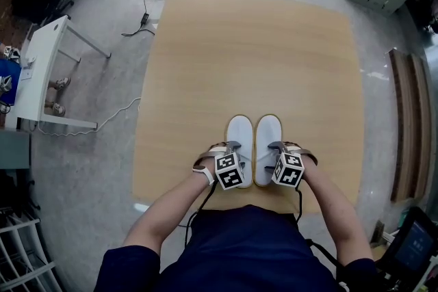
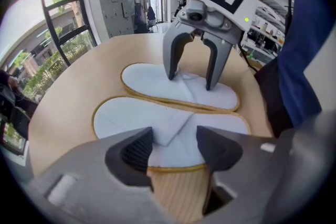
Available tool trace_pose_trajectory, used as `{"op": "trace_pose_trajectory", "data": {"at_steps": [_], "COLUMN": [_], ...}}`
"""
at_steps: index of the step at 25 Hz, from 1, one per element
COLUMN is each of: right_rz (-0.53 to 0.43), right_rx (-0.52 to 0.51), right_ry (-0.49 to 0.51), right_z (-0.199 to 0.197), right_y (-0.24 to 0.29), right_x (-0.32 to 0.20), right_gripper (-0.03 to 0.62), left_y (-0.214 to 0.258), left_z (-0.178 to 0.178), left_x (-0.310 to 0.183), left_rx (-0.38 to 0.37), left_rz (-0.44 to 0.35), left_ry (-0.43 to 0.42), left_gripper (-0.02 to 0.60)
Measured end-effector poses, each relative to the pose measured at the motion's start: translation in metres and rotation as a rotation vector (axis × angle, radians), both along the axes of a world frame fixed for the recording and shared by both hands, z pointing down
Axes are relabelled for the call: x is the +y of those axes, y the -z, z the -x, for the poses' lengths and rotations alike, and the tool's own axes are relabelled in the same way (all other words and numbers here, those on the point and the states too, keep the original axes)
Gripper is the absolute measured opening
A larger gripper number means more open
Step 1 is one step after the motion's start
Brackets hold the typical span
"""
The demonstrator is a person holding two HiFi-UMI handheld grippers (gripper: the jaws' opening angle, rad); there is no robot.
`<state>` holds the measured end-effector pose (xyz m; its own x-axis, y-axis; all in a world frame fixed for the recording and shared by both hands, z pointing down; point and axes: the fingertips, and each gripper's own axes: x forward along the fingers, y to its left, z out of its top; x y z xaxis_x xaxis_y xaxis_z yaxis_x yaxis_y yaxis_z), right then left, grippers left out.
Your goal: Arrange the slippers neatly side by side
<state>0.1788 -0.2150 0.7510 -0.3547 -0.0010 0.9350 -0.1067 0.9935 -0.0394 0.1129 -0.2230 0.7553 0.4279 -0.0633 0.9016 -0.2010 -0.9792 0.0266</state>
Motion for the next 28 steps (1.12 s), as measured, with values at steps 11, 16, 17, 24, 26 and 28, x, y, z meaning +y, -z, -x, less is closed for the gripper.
{"op": "trace_pose_trajectory", "data": {"at_steps": [11, 16, 17, 24, 26, 28], "right_rz": [0.007, 0.011, 0.011, -0.067, -0.134, -0.180], "right_rx": [0.021, 0.007, 0.006, -0.028, -0.085, -0.163], "right_ry": [-0.078, -0.090, -0.089, -0.108, -0.162, -0.242], "right_z": [0.004, 0.003, 0.002, -0.002, -0.004, -0.006], "right_y": [-0.002, -0.002, -0.002, 0.008, 0.031, 0.059], "right_x": [0.010, 0.011, 0.011, 0.004, -0.003, -0.008], "right_gripper": [0.331, 0.333, 0.333, 0.329, 0.310, 0.300], "left_y": [-0.002, -0.003, -0.002, 0.003, 0.020, 0.048], "left_z": [0.003, 0.001, 0.001, 0.001, 0.001, 0.004], "left_x": [0.005, 0.004, 0.004, 0.001, -0.003, -0.009], "left_rx": [-0.014, -0.020, -0.019, -0.032, -0.003, 0.077], "left_rz": [0.002, 0.009, 0.004, -0.029, -0.038, -0.043], "left_ry": [-0.082, -0.085, -0.076, -0.022, 0.017, 0.099], "left_gripper": [0.272, 0.273, 0.273, 0.275, 0.275, 0.268]}}
